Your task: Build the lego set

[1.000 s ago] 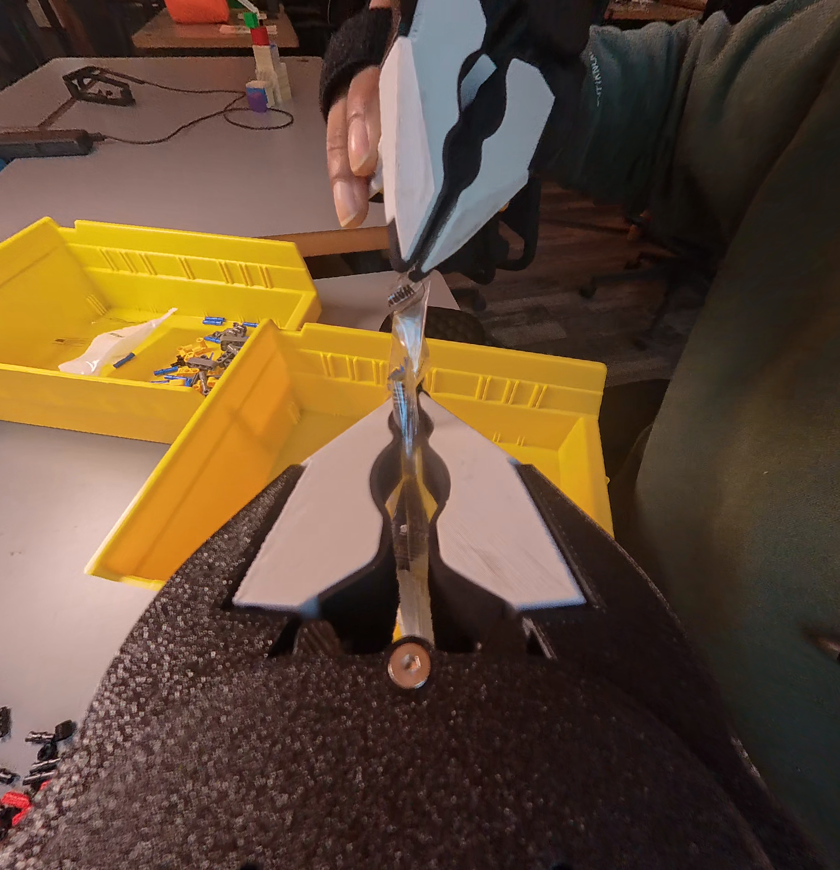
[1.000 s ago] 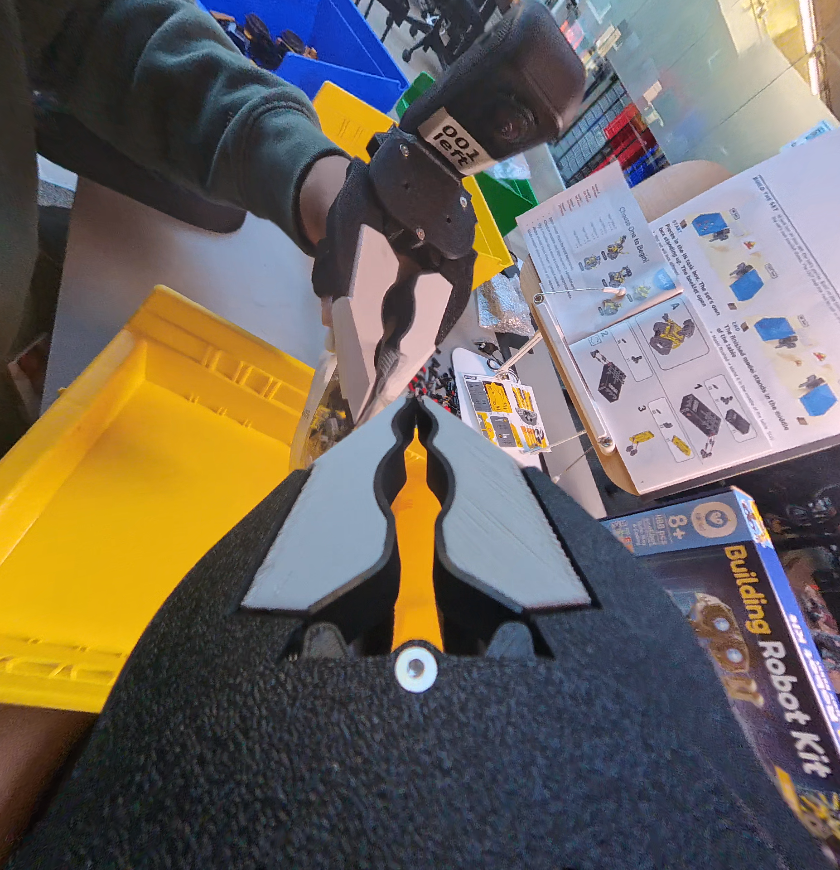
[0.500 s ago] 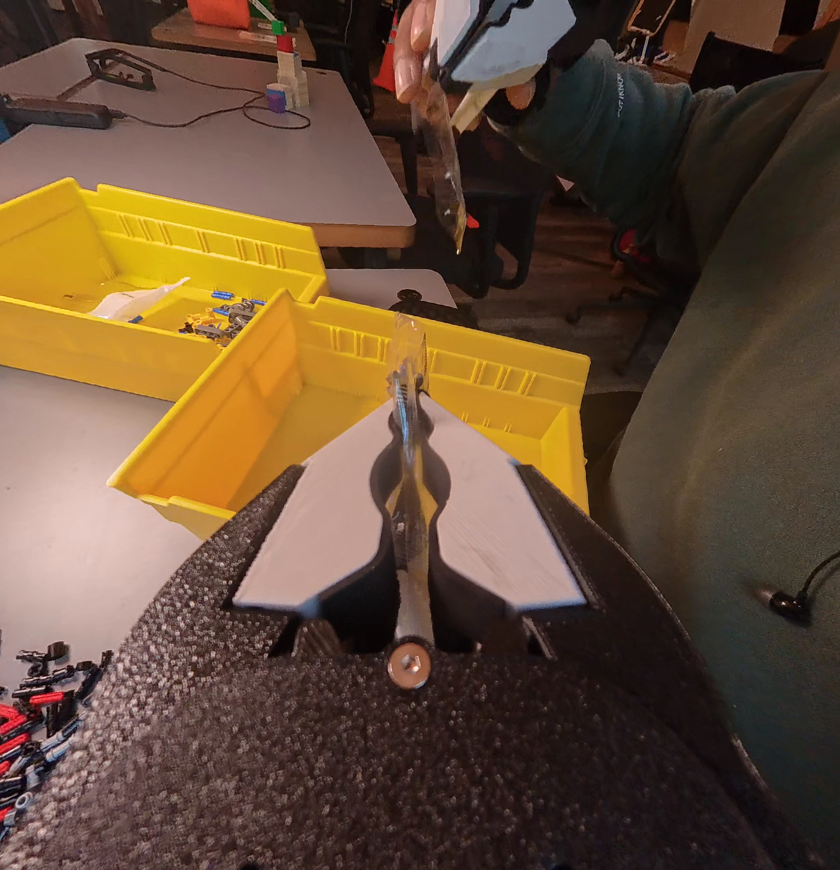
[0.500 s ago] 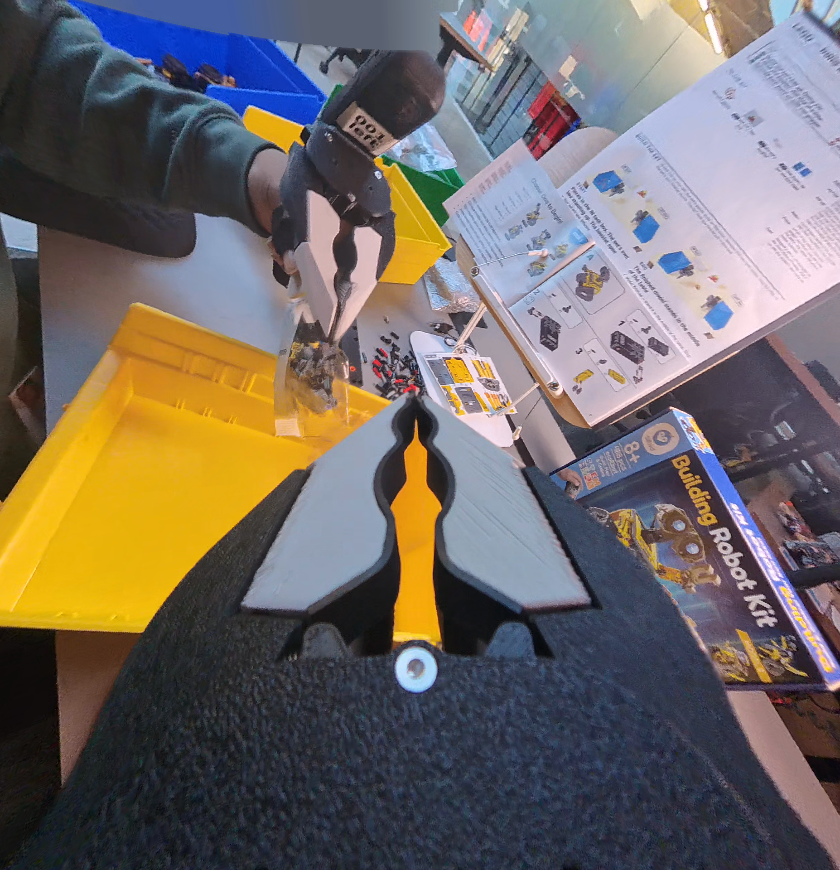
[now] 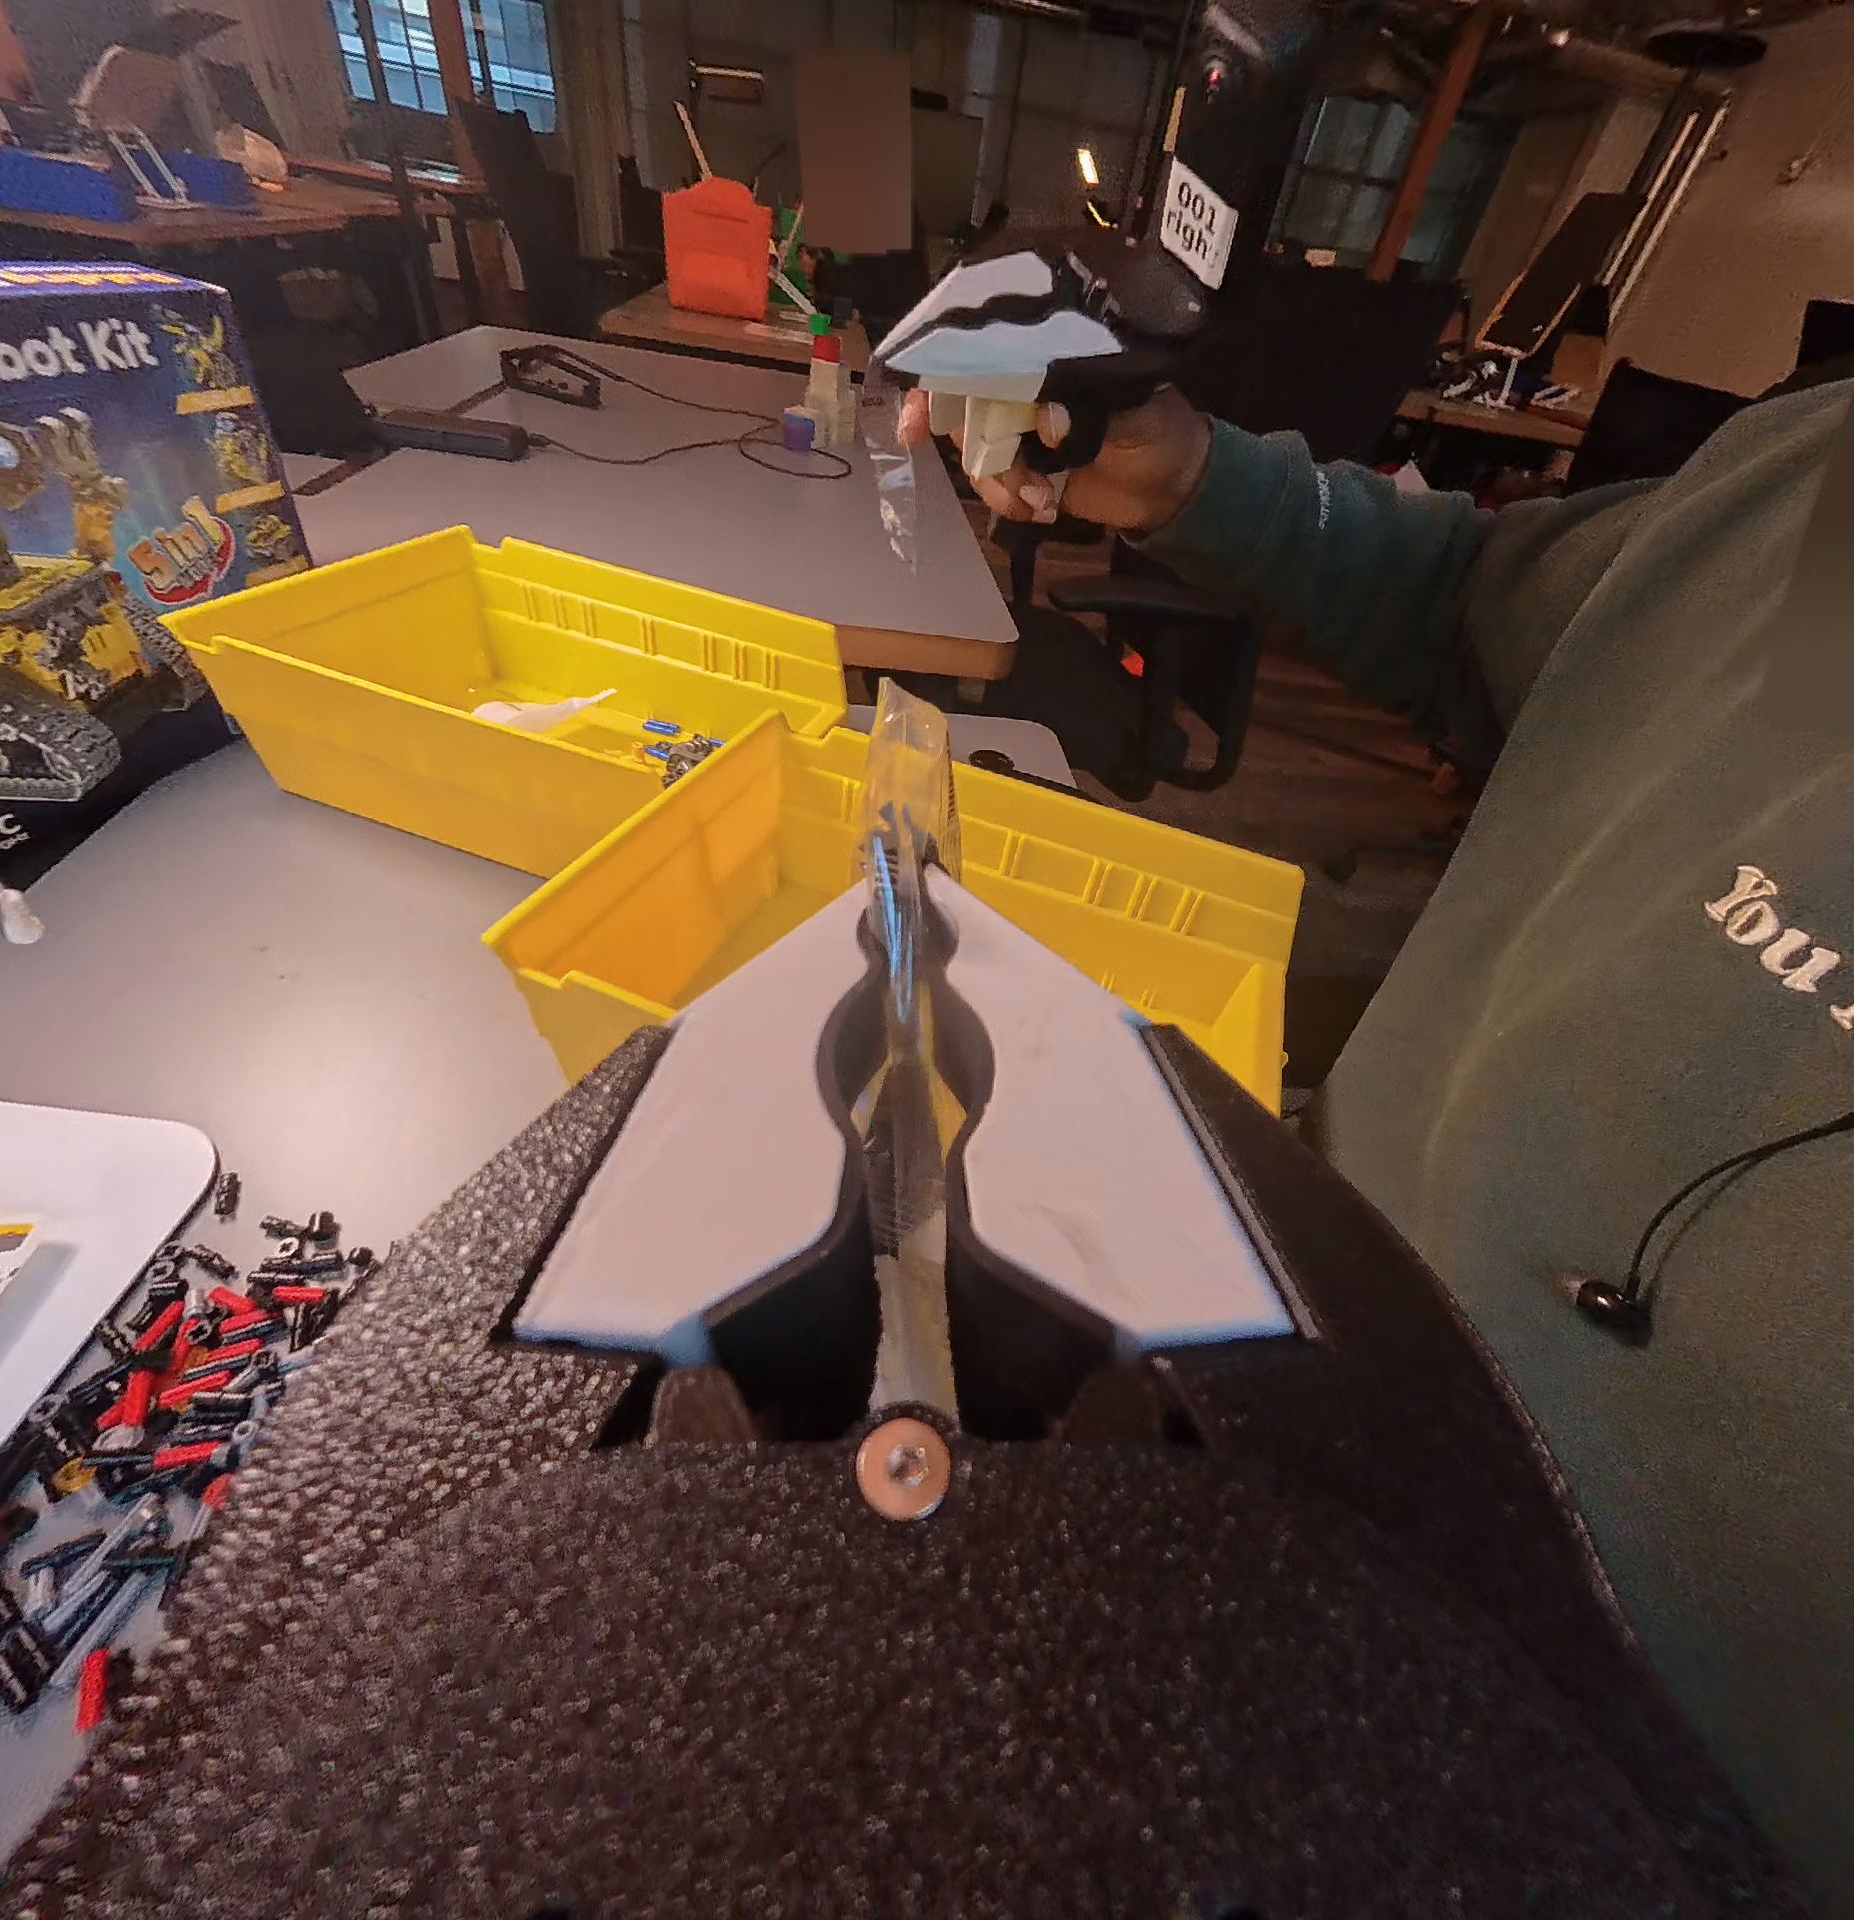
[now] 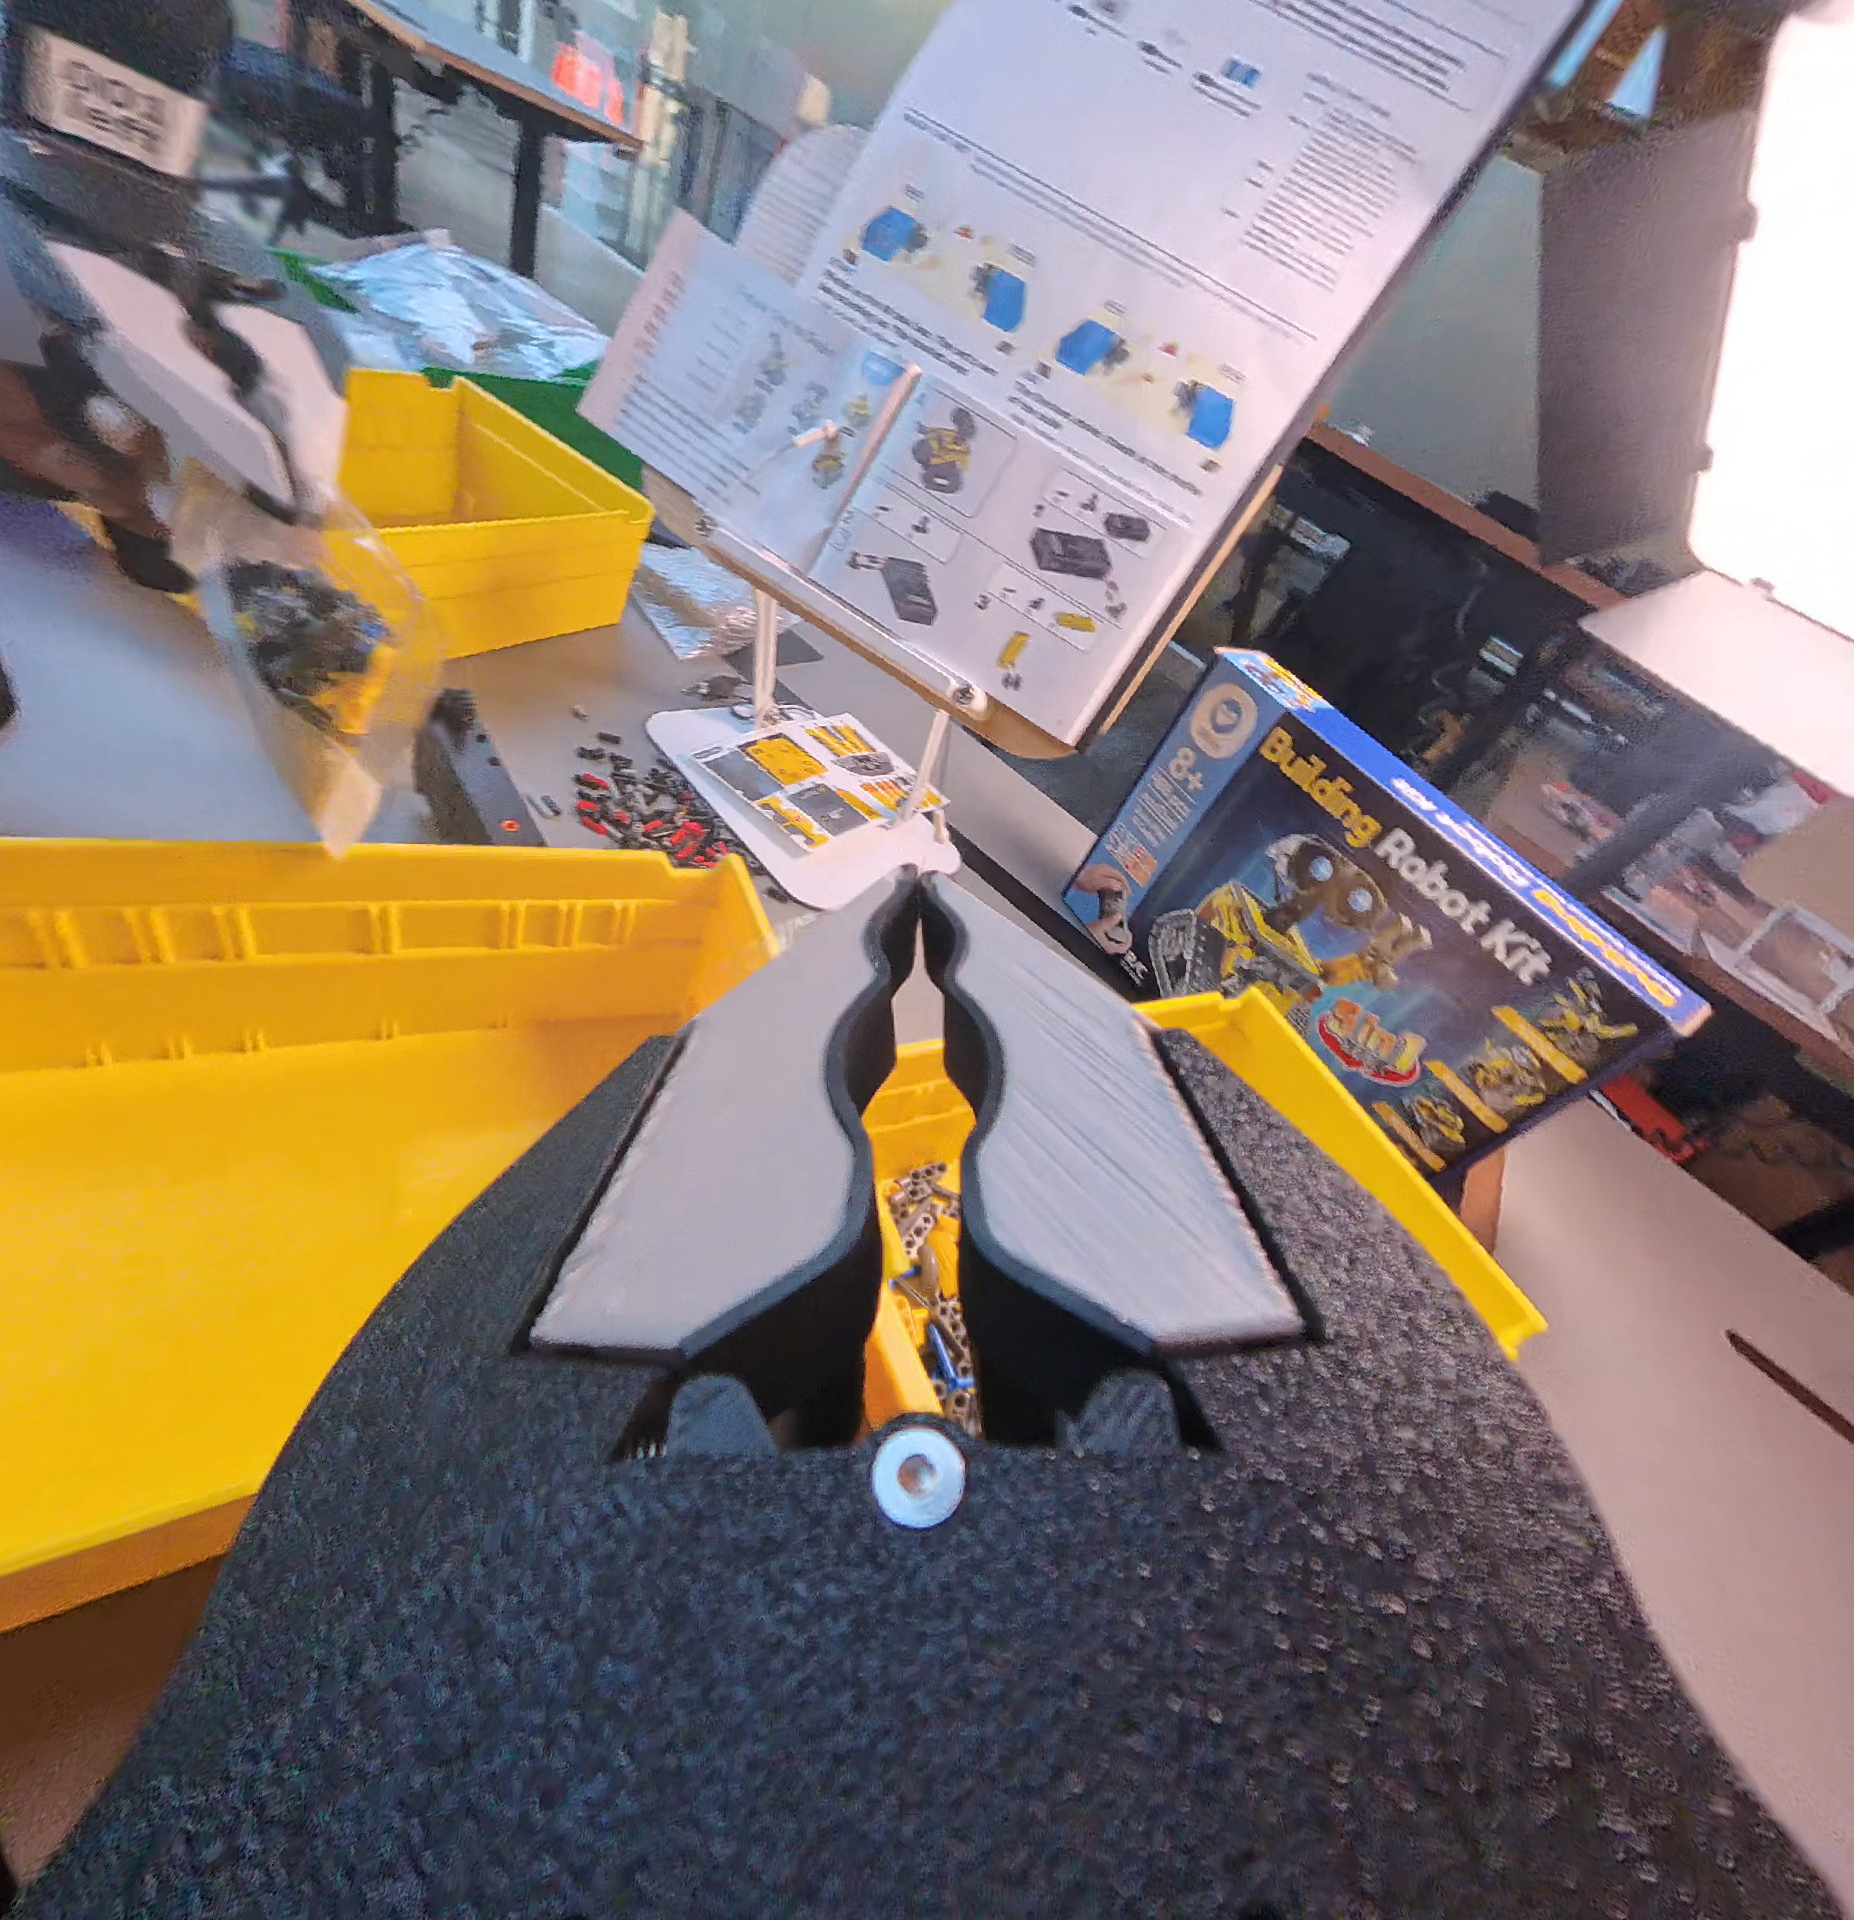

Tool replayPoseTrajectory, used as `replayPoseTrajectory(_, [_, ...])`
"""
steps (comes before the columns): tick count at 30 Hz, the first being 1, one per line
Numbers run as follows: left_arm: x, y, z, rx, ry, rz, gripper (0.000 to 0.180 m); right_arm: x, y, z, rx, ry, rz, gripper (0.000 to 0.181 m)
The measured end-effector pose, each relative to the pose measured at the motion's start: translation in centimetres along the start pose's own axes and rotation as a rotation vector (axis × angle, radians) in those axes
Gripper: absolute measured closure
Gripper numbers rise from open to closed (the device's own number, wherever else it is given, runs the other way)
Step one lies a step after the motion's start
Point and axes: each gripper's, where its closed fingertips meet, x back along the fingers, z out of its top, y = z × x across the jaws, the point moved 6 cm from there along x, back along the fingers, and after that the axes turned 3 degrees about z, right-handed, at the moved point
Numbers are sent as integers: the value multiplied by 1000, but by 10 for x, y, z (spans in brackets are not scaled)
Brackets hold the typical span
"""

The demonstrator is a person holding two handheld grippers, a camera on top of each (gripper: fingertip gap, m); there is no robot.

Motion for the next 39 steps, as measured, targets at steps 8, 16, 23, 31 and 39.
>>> replayPoseTrajectory(8, [48, 7, 9, -15, 88, 120, 180, -1, 40, -42, -248, 31, -110, 181])
replayPoseTrajectory(16, [62, 8, -9, 32, 118, 192, 180, -32, 16, -42, -262, -54, 60, 181])
replayPoseTrajectory(23, [63, 5, -17, 37, 124, 200, 180, -31, 65, -41, -193, -168, -176, 181])
replayPoseTrajectory(31, [62, -6, -40, 112, 139, 185, 180, 43, 149, -153, -362, -423, -492, 181])
replayPoseTrajectory(39, [47, -9, -33, 103, 98, 166, 180, 31, 122, -248, -321, -800, -415, 181])
